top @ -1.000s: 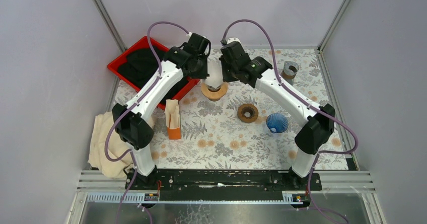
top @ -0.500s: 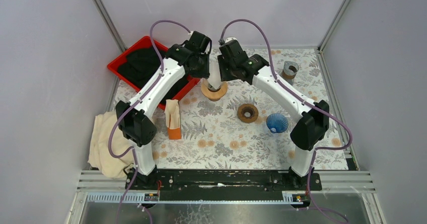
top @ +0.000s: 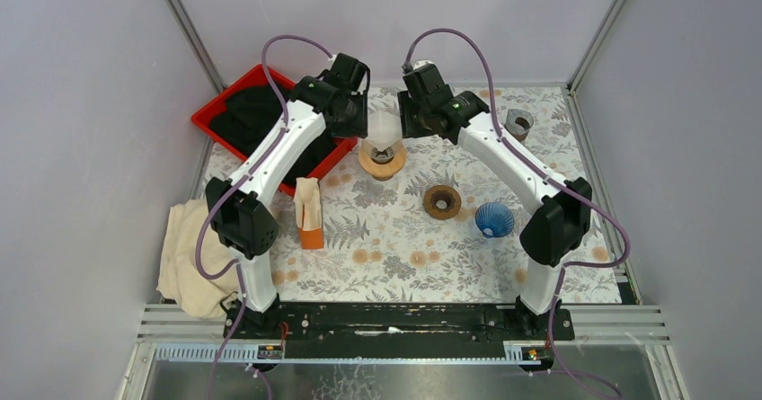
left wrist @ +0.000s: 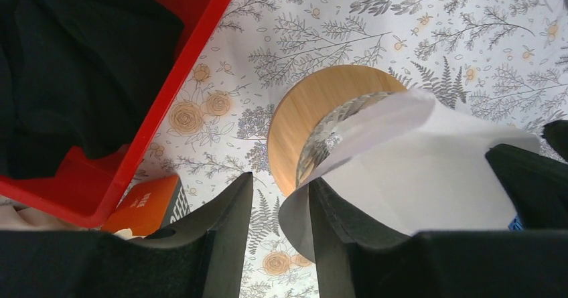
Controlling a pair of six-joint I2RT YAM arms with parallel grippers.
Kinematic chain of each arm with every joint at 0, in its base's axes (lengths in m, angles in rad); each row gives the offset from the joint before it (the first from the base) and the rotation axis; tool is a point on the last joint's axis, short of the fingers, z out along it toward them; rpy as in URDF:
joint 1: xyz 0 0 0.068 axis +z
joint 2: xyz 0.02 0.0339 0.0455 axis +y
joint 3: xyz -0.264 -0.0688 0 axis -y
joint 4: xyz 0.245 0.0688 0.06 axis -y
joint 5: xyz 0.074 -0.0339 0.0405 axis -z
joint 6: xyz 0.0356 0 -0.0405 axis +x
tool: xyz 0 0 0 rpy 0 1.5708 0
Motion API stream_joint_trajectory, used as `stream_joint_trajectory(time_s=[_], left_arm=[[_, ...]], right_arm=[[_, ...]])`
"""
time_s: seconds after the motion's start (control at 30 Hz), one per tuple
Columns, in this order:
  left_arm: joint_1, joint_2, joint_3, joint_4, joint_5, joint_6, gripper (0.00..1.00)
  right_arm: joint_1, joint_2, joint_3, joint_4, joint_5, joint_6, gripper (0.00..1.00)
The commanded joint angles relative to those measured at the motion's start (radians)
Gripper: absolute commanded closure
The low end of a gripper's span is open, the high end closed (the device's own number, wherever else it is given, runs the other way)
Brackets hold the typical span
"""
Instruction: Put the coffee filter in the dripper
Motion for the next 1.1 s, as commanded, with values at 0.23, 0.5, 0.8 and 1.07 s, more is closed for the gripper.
stream_joint_trajectory(time_s=[0.23,0.5,0.8,1.07], left_arm=[[0.028,-0.031,-0.053,0.019,0.034,0.017,0.55],[0.027,-0.033,-0.046,0.03,0.076,0.021,0.48],[0.039,-0.035,-0.007,0.029,0.117,0.027,0.39],[0.048,-0.023,0.004,0.029,0.14,0.041,0.35]], right_arm=[[-0.018,-0.006,0.005,0.03,-0.087,-0.023,0.52],[-0.018,0.0,0.009,0.035,-0.123,-0.032,0.48],[-0.018,-0.002,0.028,0.034,-0.15,-0.048,0.42],[-0.019,0.026,0.063,0.037,-0.152,-0.066,0.38]])
